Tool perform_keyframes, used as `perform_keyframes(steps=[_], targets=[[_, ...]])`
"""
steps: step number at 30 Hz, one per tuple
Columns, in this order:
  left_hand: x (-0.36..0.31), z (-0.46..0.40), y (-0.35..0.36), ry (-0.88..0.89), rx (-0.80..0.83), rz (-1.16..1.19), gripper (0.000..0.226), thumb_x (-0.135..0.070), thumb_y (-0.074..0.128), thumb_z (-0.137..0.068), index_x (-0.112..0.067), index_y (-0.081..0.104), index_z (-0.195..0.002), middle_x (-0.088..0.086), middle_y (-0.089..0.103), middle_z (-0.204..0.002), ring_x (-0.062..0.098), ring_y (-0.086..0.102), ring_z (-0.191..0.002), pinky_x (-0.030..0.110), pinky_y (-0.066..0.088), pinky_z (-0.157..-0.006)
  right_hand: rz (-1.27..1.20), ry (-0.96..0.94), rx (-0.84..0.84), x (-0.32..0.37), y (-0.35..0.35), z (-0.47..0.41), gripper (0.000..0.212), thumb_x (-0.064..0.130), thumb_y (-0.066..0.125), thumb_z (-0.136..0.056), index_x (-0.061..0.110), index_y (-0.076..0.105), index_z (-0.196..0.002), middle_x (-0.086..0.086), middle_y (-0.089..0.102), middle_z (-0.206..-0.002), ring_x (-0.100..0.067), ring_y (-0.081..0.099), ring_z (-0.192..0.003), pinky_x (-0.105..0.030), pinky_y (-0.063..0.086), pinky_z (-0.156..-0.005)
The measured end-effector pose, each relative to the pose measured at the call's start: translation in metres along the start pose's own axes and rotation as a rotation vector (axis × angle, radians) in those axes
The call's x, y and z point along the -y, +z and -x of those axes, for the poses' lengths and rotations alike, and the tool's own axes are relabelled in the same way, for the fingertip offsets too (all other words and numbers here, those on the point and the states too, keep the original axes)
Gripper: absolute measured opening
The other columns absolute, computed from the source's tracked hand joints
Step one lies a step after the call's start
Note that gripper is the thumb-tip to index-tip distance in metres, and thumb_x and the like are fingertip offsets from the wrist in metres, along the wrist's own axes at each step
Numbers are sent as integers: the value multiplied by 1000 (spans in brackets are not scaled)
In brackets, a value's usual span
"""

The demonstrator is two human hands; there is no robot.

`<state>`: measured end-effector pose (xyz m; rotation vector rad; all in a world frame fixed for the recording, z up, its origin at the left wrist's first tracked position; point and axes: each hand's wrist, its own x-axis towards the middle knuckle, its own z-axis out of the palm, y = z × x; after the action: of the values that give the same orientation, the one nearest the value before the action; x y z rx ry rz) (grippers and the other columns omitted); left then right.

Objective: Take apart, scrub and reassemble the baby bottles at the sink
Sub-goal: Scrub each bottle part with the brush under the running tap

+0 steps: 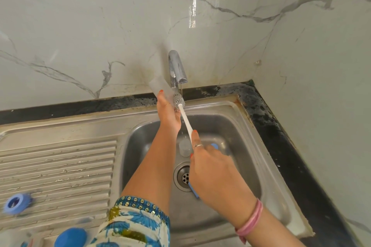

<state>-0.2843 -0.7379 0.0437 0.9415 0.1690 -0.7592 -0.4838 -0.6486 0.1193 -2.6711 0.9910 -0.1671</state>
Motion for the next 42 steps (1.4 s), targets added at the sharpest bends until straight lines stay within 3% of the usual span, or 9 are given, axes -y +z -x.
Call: perform_keyframes(steps=[5, 9, 14, 22, 27, 31, 34, 37, 42], targets=[[3, 8, 5, 22, 96, -34, 51, -40, 68, -87, -16, 51, -130, 1, 63, -99, 11, 62, -79, 21, 52, -63, -51, 41, 19, -6, 1, -20, 65, 12, 34, -98, 10, 1, -155, -7, 58, -105, -18, 53, -83, -23, 33, -67], [11, 10, 0, -15, 85, -176, 51, -49, 66, -86, -21, 53, -126, -1, 65, -110, 13, 64, -95, 27, 55, -76, -160, 103, 41, -17, -11, -36, 60, 14, 33, -101, 11, 7, -155, -10, 59, -106, -21, 54, -92, -27, 33, -70], [10, 2, -8, -9, -26, -119, 56, -53, 58, -91, -9, 54, -125, 0, 59, -81, 8, 53, -57, 20, 45, -52, -22, 6, 12, -6, -2, -7, 65, 15, 34, -98, 12, 2, -155, -4, 56, -108, -15, 45, -80, -23, 30, -67], [16, 17, -1, -25, 60, 89, 43, -36, 53, -98, -10, 50, -133, 11, 61, -126, 20, 62, -112, 22, 56, -79, -6, 105, 58, -14, -1, -37, 63, 10, 33, -99, 6, 2, -154, -11, 59, -108, -20, 53, -85, -27, 36, -68], [6, 14, 2, -39, -6, 193, 45, -40, 51, -99, -8, 50, -130, 12, 64, -118, 20, 65, -94, 23, 56, -75, 82, 6, 28, -7, 12, -6, 70, 11, 34, -95, 8, -3, -154, -6, 56, -107, -16, 44, -76, -23, 34, -66], [9, 24, 1, -140, 40, 182, 26, -34, 59, -96, -9, 58, -102, 12, 67, -101, 19, 69, -81, 28, 60, -75, -5, 56, 24, -17, 8, -26, 66, 13, 35, -98, 10, 0, -155, -10, 58, -111, -19, 50, -83, -26, 36, -69], [5, 27, -3, -144, 13, 233, 53, -41, 66, -88, 1, 52, -117, 18, 66, -105, 22, 71, -85, 31, 59, -81, -177, 61, 103, -38, -8, -42, 58, 21, 35, -102, 21, 12, -156, -12, 59, -114, -28, 57, -101, -36, 42, -81], [-11, 21, -9, -112, -43, 276, 56, -40, 66, -88, 0, 50, -123, 17, 65, -99, 24, 69, -82, 34, 58, -81, -234, -41, 79, -60, -10, -21, 56, 25, 40, -101, 33, 20, -153, -3, 57, -94, -22, 56, -83, -35, 45, -72], [-20, 24, -5, -137, 5, 101, 56, -48, 61, -89, -8, 45, -124, 16, 64, -95, 22, 67, -79, 34, 57, -64, 44, -75, 23, -70, 9, 1, 58, 30, 42, -100, 42, 15, -150, 5, 53, -110, -22, 58, -84, -32, 46, -65]])
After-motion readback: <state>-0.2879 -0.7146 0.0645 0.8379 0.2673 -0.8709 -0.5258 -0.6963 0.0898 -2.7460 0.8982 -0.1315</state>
